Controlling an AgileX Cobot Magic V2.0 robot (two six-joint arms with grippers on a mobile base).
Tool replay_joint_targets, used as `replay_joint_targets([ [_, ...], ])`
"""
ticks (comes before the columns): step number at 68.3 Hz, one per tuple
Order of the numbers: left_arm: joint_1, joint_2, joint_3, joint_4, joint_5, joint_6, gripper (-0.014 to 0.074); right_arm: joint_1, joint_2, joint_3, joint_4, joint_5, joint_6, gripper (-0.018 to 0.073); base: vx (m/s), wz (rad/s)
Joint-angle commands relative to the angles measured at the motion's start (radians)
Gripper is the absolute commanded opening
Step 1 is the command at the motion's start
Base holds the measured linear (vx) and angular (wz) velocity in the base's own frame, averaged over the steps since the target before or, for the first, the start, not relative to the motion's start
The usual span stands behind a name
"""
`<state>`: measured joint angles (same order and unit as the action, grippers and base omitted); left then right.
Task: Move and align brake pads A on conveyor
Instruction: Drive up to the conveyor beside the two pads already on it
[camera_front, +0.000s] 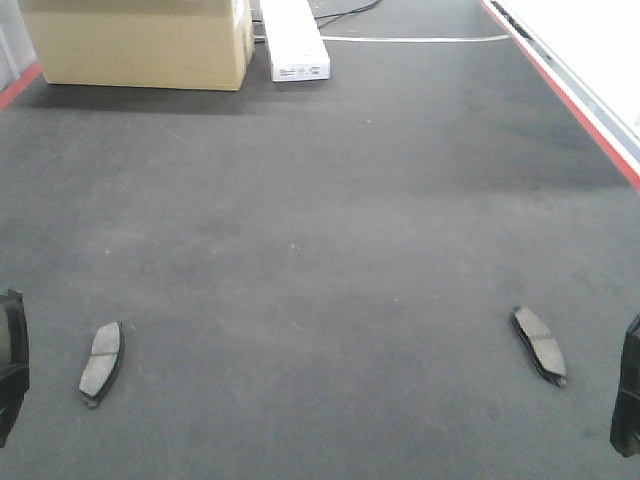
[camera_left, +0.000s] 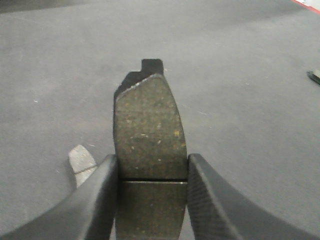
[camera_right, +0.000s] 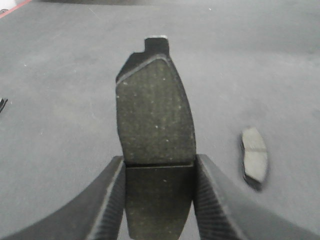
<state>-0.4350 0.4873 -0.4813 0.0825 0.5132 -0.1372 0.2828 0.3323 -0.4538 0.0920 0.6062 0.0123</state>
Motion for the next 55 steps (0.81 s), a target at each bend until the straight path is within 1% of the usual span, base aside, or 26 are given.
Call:
replay_joint_targets([
  [1, -0.004, 0.006, -0.028, 0.001, -0.091, -0.001, -0.0006, -0.003, 0.009, -0.029, -0.001, -0.095, -0.012, -0.0004, 0.12, 0.11],
  [55, -0.004, 0.006, -0.028, 0.001, -0.091, -0.001, -0.0006, -0.003, 0.009, -0.029, -0.001, -0.095, -0.012, -0.0004, 0.02, 0.02],
])
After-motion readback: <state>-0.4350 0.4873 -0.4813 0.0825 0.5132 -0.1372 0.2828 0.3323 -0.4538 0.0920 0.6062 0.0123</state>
